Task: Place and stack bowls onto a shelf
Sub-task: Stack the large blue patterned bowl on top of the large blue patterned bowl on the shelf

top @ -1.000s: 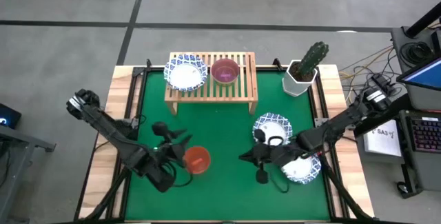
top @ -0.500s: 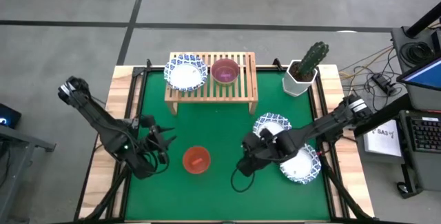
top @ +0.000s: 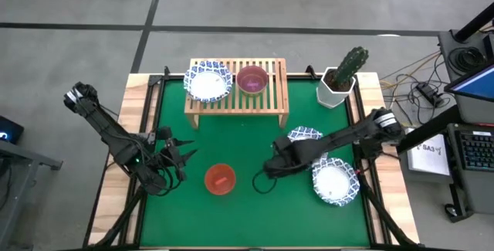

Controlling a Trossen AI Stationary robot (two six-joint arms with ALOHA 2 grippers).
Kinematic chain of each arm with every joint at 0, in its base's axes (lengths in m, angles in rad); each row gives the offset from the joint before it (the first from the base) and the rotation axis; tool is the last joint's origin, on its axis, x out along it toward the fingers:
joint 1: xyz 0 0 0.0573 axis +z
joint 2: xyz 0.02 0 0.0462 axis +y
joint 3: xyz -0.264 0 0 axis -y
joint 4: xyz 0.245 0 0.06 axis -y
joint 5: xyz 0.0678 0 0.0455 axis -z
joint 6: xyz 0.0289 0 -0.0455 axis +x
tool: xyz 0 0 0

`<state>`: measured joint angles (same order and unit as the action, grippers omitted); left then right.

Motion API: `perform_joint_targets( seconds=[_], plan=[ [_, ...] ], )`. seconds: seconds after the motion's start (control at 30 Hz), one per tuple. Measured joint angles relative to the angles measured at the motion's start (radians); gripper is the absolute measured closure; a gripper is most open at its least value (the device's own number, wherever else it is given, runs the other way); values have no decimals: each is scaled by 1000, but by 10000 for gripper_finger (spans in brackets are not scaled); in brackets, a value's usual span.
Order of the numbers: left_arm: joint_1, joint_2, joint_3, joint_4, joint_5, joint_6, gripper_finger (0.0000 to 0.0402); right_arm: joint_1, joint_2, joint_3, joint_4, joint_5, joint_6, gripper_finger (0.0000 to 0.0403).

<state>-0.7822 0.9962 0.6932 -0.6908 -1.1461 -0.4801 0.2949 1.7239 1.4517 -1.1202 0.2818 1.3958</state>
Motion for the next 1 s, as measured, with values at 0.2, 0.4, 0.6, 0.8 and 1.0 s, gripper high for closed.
perform_joint_targets(
  seconds=[0.2, 0.4, 0.6, 0.8, 1.0],
  plan=[
    [0, -1, -2, -8, 3, 1, 278, -78, 85, 0, -4, 5, -53, 224],
    [0, -1, -2, -17, 4, 1, 278, -126, 147, -1, -6, 2, -87, 245],
    [0, -1, -2, -25, 4, 1, 278, -130, 161, -1, -20, -1, -87, 294],
    [0, -1, -2, -28, 4, 1, 278, -130, 164, -2, -20, 7, -87, 356],
    [0, -1, -2, -28, 4, 1, 278, -130, 187, -5, -17, -2, -88, 392]
  ],
)
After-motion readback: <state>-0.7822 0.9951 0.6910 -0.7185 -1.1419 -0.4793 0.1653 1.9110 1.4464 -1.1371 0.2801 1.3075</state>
